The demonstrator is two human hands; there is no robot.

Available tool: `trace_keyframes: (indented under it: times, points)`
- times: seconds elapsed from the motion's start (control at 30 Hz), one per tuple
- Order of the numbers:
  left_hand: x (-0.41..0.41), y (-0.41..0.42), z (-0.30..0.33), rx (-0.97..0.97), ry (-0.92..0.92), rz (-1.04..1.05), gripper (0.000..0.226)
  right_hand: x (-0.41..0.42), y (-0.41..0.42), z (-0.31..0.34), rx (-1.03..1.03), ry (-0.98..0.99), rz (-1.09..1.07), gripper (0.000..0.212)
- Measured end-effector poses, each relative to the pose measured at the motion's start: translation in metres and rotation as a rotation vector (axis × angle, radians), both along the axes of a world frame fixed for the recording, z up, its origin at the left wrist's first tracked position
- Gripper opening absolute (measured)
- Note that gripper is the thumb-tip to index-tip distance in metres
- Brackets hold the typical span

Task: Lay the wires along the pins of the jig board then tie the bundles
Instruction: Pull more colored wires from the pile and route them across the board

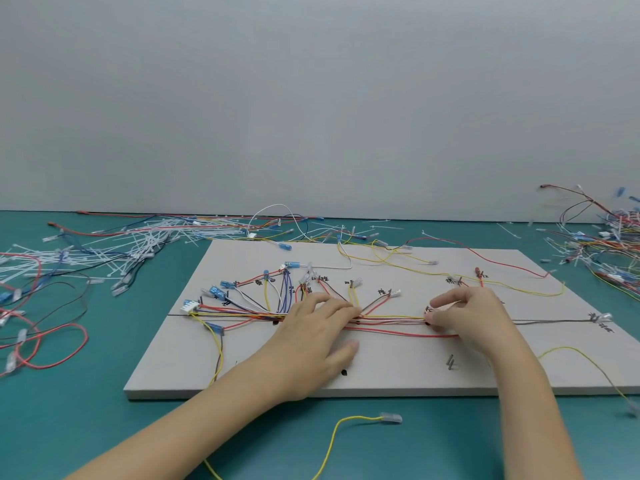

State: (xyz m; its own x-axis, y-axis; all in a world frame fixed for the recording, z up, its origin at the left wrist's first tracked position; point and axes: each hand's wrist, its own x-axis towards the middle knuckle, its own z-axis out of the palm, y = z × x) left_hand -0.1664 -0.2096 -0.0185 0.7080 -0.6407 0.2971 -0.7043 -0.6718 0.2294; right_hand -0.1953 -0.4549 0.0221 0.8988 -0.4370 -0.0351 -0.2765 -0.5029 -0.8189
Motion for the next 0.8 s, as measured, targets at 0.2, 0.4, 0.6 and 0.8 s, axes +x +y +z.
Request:
trace_keyframes:
  times: [0.2, 0.4, 0.6, 0.8]
  points:
    - [0.005, -0.003, 0.008, 0.01, -0.001, 0.02, 0.042, 0.004, 0.003, -0.004, -0.03, 0.061, -0.029, 0.01]
    - [0.022, -0.019, 0.02, -0.094, 0.082, 0.067, 0.023, 0.005, 0.007, -0.006, -0.096, 0.033, -0.04, 0.011]
    - [0.034, -0.028, 0.016, -0.251, 0.232, 0.049, 0.007, 0.004, 0.002, -0.005, -0.193, 0.011, 0.056, 0.01]
    - [0.038, -0.027, 0.011, -0.304, 0.219, 0.012, 0.009, 0.006, 0.002, -0.004, -0.323, 0.005, 0.135, 0.01]
